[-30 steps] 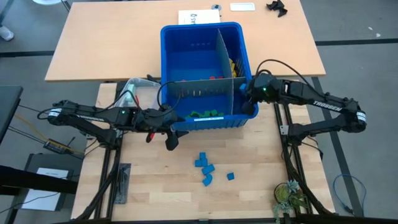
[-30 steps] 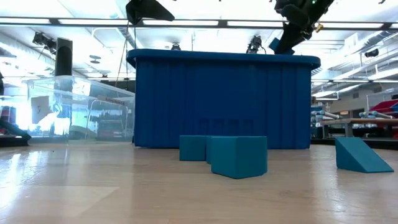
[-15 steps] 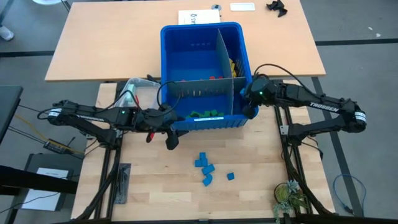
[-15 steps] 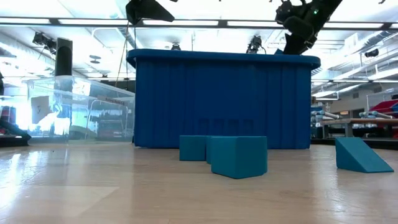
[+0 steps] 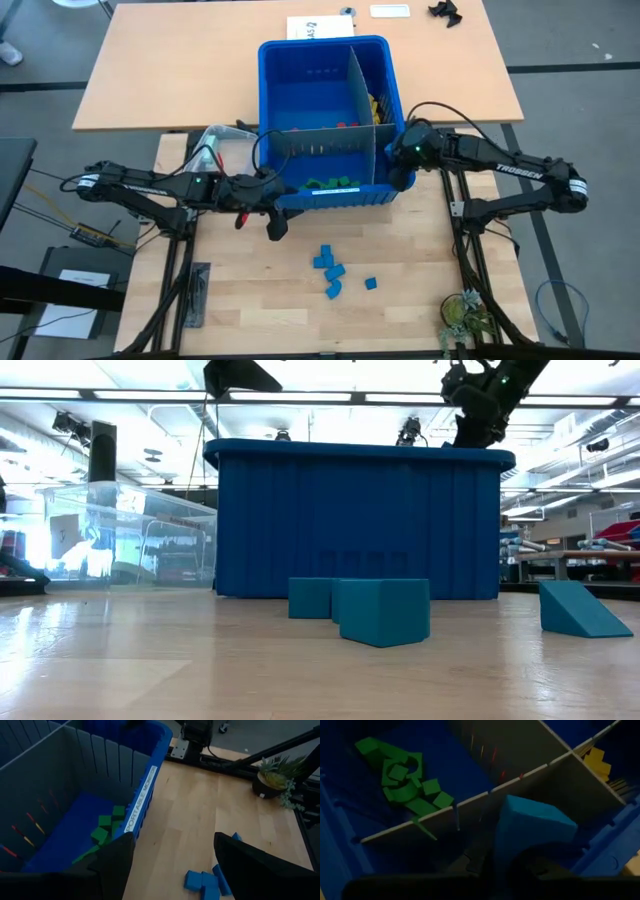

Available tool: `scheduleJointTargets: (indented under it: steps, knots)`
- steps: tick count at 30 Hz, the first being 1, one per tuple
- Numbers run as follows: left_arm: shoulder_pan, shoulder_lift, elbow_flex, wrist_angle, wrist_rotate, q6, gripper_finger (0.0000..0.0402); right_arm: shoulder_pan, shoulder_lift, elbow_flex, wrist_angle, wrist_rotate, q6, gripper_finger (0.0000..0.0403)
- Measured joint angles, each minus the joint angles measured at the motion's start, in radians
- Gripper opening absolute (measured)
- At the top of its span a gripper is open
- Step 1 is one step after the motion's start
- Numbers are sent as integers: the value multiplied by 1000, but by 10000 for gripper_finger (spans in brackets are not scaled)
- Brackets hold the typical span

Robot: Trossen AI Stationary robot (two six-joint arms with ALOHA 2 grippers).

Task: Sort blocks
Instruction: Put the blue block into the blue bin

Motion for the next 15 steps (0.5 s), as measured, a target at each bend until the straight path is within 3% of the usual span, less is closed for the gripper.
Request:
scheduleJointTargets:
  steps: [9, 15]
  knots:
    - [-14, 0, 0, -5, -6, 11, 284, 31, -3, 33, -3, 14, -101, 168]
    - [-14, 0, 0, -25, -8, 1, 284, 167, -37, 100, -69, -2, -80, 223]
